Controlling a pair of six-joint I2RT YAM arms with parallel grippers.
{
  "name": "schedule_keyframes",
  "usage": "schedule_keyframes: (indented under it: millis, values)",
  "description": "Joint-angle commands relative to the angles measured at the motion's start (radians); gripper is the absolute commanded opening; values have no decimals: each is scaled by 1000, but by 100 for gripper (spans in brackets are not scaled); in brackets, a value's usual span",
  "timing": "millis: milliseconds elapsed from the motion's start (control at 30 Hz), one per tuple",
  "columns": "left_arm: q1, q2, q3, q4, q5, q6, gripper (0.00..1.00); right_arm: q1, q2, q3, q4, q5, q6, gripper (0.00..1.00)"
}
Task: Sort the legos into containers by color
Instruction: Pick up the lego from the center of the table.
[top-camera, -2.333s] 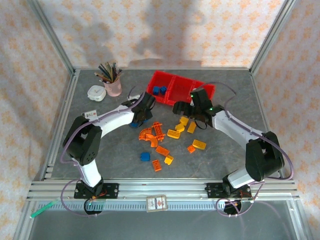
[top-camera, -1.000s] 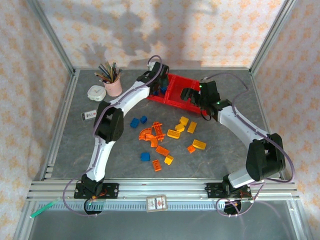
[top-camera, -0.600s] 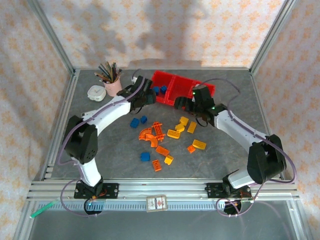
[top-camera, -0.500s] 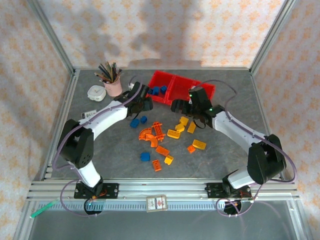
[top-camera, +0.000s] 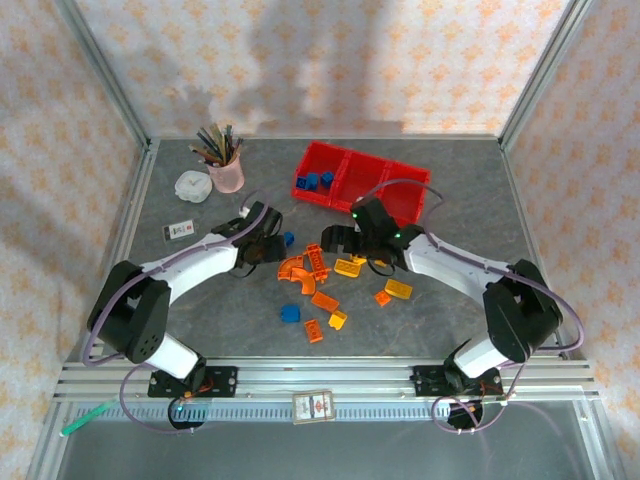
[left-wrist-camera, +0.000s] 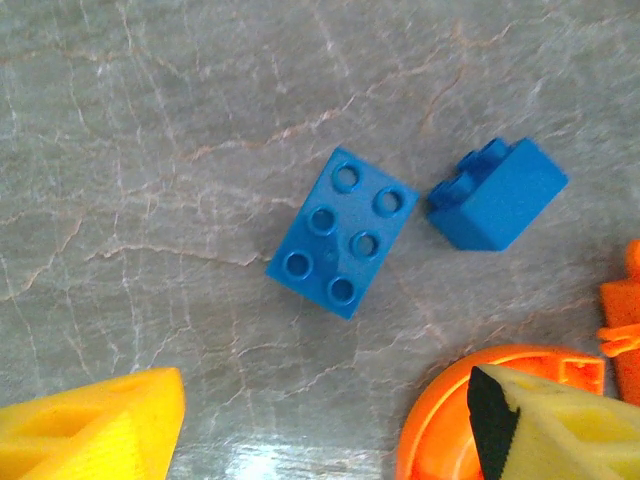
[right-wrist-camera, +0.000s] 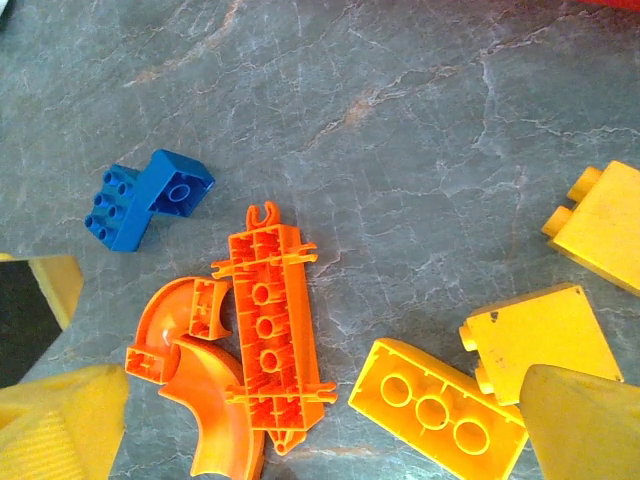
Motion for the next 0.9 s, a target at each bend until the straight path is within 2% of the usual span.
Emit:
schedule_keyframes:
  millis: [0, 300, 567, 867]
  values:
    - [15, 3, -24, 16, -29, 6, 78, 6, 8, 17, 18, 21, 14, 100]
    - [53, 107, 24, 70, -63, 31, 78, 6, 11, 35, 9, 48, 8, 100]
    - [82, 209, 100, 106, -51, 71, 78, 7, 14, 44, 6, 56, 5, 100]
    - [107, 298, 164, 148, -46, 87, 73, 7, 22, 50, 1, 64, -5, 100]
